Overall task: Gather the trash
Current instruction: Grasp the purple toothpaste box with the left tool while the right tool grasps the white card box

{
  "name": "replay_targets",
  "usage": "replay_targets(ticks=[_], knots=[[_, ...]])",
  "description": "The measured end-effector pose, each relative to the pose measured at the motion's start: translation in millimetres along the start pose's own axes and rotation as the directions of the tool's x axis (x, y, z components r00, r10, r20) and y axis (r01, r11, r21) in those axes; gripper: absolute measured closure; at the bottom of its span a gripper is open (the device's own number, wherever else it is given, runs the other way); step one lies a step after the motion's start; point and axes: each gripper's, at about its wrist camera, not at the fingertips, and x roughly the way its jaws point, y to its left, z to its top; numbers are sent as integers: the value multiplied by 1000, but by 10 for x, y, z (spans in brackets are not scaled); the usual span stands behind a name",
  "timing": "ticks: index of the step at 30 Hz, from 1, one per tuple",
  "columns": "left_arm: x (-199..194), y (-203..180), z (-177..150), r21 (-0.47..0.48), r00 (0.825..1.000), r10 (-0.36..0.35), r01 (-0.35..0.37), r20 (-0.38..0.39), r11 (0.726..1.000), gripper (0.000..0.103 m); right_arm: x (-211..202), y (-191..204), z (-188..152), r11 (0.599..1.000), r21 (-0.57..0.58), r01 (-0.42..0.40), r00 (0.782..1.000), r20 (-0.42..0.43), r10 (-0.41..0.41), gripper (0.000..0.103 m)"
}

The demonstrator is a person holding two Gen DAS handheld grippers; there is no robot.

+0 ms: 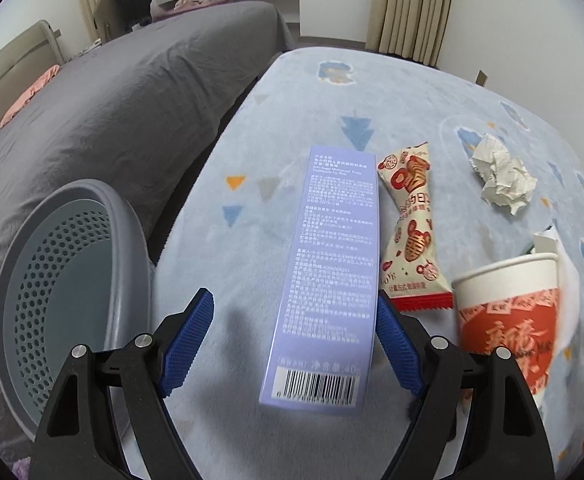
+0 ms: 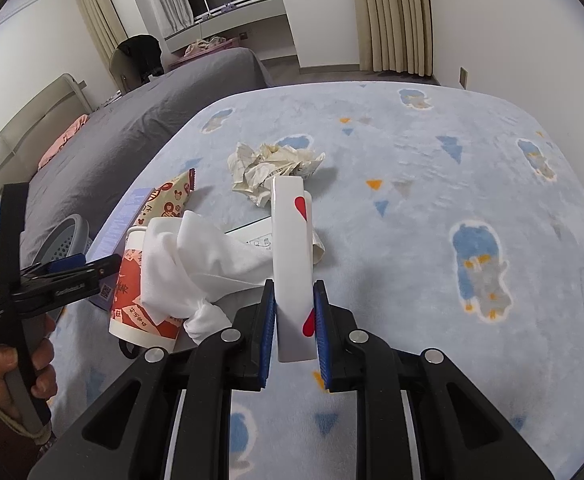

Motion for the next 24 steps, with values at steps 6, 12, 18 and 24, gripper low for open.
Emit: replay_targets(ticks=[6,12,18,24], knots=[[126,-21,59,-5,1000,-13,12,-9,1000,25,14,-22,-4,1000,6,-3,1000,-4,3,85],[148,-17,85,-18,998,-56,56,-8,998,55,11,-23,-2,1000,7,-1,1000,-3,1,85],[2,48,15,-33,997,-78,78,7,996,60,-22,3,-10,1000,0,5,1000,8,-5,85],[-320,139,-120,-27,997,-56,57,52,998,60,-72,115,-38,1000,-21,6,1000,14,-6,85]])
